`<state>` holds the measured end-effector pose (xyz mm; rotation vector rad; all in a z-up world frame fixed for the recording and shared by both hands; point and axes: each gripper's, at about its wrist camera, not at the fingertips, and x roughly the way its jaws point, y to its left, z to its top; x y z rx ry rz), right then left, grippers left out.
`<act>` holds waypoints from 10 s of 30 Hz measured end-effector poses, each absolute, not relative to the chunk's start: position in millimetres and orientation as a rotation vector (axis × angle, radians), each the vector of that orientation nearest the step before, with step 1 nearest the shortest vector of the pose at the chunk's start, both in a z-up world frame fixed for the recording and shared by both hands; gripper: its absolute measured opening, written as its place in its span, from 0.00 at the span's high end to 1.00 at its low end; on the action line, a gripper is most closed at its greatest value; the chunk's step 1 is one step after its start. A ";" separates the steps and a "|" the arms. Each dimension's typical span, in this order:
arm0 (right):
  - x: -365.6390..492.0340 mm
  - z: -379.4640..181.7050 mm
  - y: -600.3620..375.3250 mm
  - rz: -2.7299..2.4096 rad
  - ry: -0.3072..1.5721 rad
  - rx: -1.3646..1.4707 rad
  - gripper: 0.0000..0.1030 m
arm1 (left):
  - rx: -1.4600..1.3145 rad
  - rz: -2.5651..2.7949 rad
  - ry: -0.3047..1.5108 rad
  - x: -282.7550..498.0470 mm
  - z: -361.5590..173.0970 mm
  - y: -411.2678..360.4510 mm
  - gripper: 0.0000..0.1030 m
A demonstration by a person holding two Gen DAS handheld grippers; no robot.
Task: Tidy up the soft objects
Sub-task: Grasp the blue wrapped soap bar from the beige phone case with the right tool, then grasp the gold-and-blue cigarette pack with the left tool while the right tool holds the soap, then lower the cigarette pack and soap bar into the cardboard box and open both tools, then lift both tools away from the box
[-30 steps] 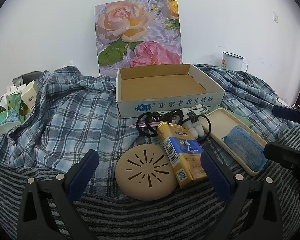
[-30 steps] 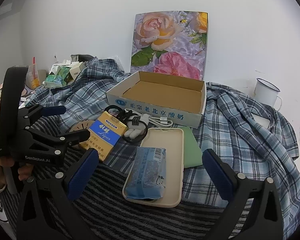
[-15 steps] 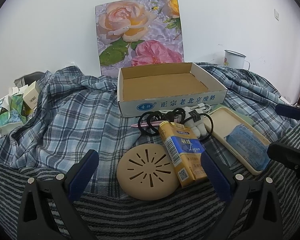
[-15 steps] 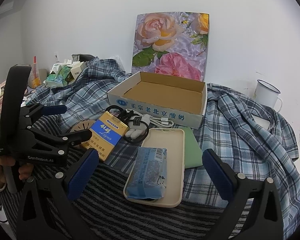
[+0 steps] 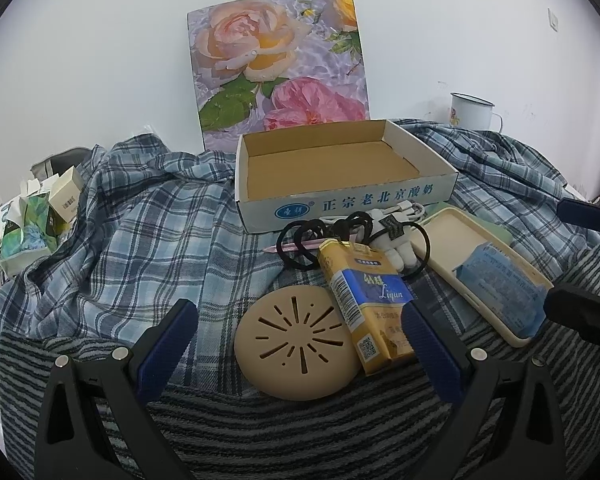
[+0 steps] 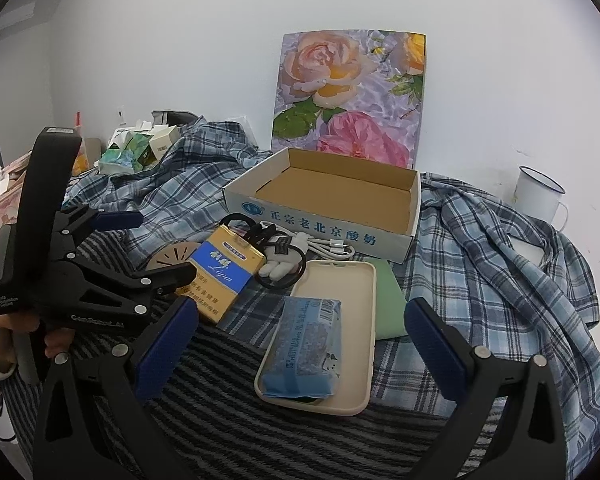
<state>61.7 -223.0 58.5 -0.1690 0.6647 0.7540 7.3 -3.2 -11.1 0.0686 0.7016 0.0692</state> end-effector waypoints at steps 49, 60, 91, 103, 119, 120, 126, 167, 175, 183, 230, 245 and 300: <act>81.8 46.1 -228.6 0.711 0.784 -0.098 0.67 | 0.094 -0.137 0.772 25.9 -9.3 -37.0 0.00; 81.3 46.5 -232.8 0.746 0.776 -0.056 0.67 | 0.299 -0.021 0.865 43.8 -35.9 -64.1 0.10; 68.0 57.8 -230.6 0.710 0.703 -0.097 0.67 | 0.159 -0.113 0.647 10.5 12.4 -46.9 0.46; 47.9 86.6 -248.8 0.712 0.512 -0.036 0.67 | 0.138 -0.134 0.493 -18.7 56.5 -42.3 0.46; 38.8 136.6 -242.0 0.717 0.367 -0.074 0.67 | 0.174 -0.086 0.385 -46.6 92.7 -41.9 0.46; 40.2 142.4 -241.5 0.718 0.355 -0.072 0.67 | 0.177 -0.082 0.376 -47.8 96.6 -41.1 0.46; 51.0 174.8 -234.7 0.718 0.281 -0.104 0.67 | 0.190 -0.038 0.324 -43.1 120.6 -34.1 0.46; 177.7 250.1 -175.1 0.645 0.157 -0.127 0.67 | 0.099 0.003 0.215 107.8 217.5 -0.5 0.46; 219.9 205.3 -159.7 0.701 0.332 -0.073 0.67 | 0.110 -0.016 0.323 139.8 184.7 -7.3 0.46; 256.7 165.7 -141.8 0.684 0.474 -0.084 0.67 | 0.112 0.022 0.437 160.6 144.2 14.0 0.46; 321.6 31.6 -140.1 0.570 0.859 -0.116 0.23 | -0.056 -0.042 0.846 246.7 7.6 44.8 0.00; 309.5 72.1 -143.2 0.575 0.740 -0.118 0.01 | -0.031 -0.011 0.733 230.6 42.0 51.2 0.00; 66.8 209.9 -217.0 0.618 0.350 -0.166 0.00 | 0.091 -0.111 0.360 -4.1 167.3 15.2 0.00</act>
